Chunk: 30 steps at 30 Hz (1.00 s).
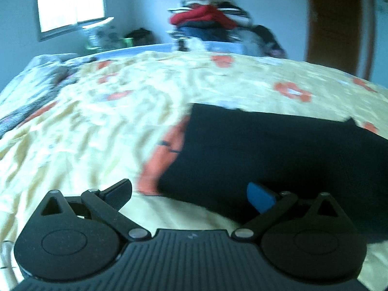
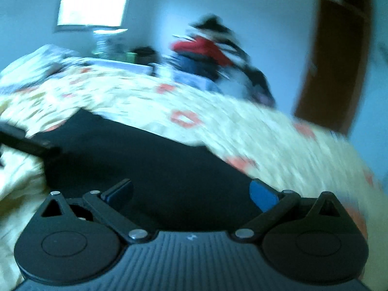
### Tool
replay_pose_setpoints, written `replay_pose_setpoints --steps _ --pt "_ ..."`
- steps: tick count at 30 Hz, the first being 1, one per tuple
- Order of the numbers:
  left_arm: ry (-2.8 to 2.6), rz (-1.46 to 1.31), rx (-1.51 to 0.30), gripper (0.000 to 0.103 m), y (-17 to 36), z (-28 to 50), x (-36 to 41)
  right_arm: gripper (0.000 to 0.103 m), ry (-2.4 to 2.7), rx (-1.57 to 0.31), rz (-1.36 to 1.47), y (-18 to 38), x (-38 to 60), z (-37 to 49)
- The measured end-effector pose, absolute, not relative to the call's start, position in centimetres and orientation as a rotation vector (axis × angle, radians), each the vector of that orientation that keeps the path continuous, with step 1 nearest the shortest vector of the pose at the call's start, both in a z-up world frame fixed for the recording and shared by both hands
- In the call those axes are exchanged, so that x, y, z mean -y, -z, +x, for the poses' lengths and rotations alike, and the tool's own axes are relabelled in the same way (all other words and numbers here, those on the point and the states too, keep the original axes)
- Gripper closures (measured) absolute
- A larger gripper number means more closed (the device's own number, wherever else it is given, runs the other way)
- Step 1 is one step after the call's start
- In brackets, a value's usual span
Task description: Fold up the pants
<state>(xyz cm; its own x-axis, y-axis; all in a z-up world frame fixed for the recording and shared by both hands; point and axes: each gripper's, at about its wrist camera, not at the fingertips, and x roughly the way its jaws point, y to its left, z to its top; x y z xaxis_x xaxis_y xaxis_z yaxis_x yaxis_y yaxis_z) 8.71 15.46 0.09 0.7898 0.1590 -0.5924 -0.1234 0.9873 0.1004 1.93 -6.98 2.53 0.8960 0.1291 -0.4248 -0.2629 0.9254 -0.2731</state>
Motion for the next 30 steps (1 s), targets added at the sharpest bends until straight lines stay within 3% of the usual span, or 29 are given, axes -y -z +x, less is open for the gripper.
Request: replay_pose_setpoints --steps 11,23,30 --pt "-0.407 -0.068 -0.664 0.000 0.0 8.0 -24.4 0.000 -0.415 -0.338 -0.648 -1.2 -7.3 2.7" --pt "-0.460 -0.169 -0.696 0.000 1.8 7.1 -27.6 0.001 -0.424 -0.259 -0.958 3.6 -14.5 5.4" --pt "-0.455 -0.160 -0.691 0.000 1.9 7.4 -27.4 0.019 -0.364 -0.234 -1.014 4.4 -16.0 7.2"
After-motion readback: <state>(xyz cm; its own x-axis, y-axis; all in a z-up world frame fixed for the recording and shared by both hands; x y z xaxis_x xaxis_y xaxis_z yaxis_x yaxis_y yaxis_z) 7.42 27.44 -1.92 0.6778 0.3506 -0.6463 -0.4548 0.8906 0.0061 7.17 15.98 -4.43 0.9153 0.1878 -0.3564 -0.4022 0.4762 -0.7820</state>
